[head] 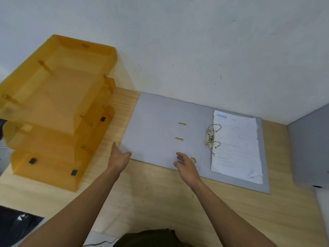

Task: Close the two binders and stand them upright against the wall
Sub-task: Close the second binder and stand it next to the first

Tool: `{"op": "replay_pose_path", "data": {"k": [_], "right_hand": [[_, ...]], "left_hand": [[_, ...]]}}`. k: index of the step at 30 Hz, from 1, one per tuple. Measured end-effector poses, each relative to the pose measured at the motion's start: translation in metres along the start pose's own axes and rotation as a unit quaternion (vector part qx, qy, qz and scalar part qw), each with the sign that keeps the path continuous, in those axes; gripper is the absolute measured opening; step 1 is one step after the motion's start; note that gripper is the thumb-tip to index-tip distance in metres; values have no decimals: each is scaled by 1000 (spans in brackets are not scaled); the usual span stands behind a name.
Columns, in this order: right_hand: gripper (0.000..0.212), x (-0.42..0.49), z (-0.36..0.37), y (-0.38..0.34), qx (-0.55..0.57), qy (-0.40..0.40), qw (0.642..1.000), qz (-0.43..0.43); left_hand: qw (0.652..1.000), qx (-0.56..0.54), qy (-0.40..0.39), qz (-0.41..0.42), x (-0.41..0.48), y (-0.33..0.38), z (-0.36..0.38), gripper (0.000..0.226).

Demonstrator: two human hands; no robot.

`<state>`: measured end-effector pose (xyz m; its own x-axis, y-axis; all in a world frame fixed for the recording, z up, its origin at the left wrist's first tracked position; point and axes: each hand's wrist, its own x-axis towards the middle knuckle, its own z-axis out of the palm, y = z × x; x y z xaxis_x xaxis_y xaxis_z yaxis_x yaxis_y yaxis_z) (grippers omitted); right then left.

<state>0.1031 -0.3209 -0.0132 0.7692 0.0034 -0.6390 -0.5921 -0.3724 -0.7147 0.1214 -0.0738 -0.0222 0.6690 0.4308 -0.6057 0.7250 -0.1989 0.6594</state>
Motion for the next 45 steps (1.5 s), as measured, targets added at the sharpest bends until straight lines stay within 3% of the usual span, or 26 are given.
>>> {"op": "replay_pose_path", "data": {"k": [4, 9, 15, 20, 25, 34, 39, 42, 45], "right_hand": [[53, 9, 0, -4, 4, 2, 1000, 8], [52, 13, -4, -7, 8, 0, 1000, 6], [49, 1, -2, -23, 42, -11, 999, -28], [47, -19, -6, -48, 73, -46, 994, -63], [44, -47, -32, -84, 110, -52, 987, -108], [51, -88, -122, -88, 136, 37, 980, -140], [48, -99, -164, -59, 91, 107, 983, -119], [47, -103, -179, -46, 75, 112, 984, -114], [47, -108, -196, -35, 136, 86, 982, -94]], "left_hand": [[999, 37, 32, -15, 21, -3, 1, 82], [998, -35, 43, -14, 25, 8, -9, 60], [974, -146, -162, 63, -23, 49, -29, 34], [898, -259, -345, 81, -54, 82, -26, 67], [843, -273, -451, 108, -93, 109, 6, 76], [870, -88, -456, 163, -141, 113, 123, 65], [912, 19, -375, 167, -158, 107, 165, 65], [927, 30, -337, 162, -150, 98, 178, 62], [937, 71, -301, 165, -142, 91, 185, 62]]}}
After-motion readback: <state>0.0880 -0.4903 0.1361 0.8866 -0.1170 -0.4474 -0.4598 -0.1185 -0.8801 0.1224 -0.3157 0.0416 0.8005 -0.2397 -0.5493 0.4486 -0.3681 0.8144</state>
